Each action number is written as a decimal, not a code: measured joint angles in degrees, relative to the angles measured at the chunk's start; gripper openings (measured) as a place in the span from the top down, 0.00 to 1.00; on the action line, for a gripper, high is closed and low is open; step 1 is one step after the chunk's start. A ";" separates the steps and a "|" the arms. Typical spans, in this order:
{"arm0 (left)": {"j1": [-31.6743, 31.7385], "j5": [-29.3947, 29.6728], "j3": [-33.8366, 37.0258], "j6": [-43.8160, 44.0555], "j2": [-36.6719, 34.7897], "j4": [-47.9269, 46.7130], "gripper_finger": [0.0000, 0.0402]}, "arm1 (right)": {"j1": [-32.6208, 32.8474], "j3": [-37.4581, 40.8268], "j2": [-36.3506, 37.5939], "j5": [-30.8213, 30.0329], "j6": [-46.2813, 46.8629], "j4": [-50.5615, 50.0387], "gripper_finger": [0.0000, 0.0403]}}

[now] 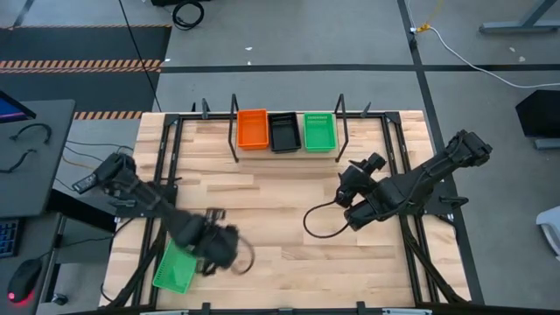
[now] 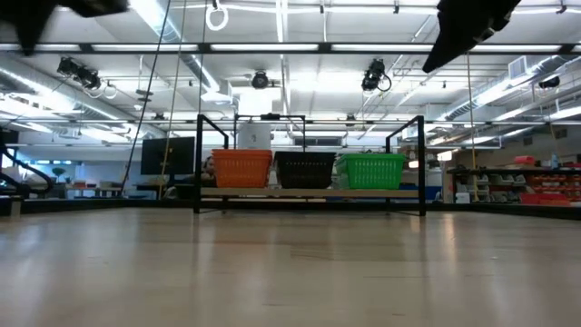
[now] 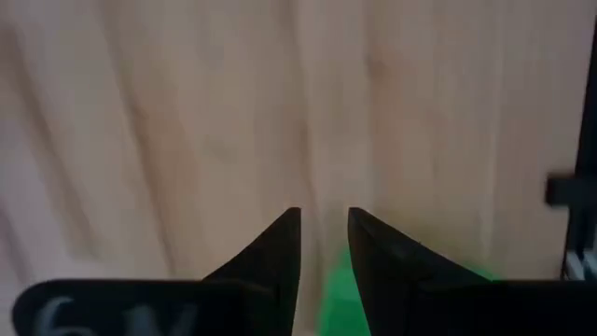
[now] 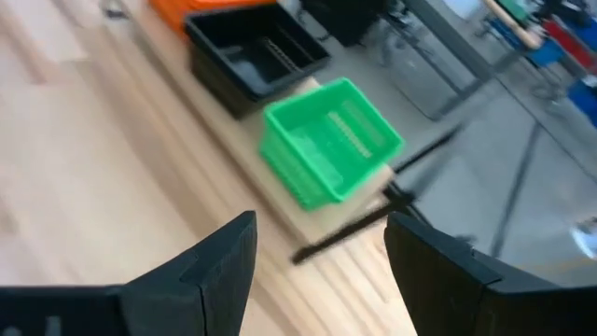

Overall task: Stack baskets on shelf by color
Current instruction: Stack the green bin on top of the other green bins on the shelf

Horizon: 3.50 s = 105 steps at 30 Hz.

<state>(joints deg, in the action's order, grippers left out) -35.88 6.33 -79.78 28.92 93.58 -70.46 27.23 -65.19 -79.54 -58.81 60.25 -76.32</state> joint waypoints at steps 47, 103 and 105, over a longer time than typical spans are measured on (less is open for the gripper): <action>-28.42 -6.34 8.01 33.94 14.16 13.38 0.73 | 4.58 0.18 0.00 6.41 -10.07 19.95 0.40; 2.61 24.50 12.15 -1.59 -5.94 18.70 0.43 | -2.67 -2.15 -19.14 32.92 -46.67 63.11 0.40; 1.30 27.58 15.24 0.54 -7.82 20.62 0.43 | -3.61 -6.26 -22.57 34.16 -48.55 61.61 0.39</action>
<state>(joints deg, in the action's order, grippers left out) -34.58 33.91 -64.54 29.46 85.76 -49.83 23.62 -71.45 -102.11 -24.64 11.70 -14.71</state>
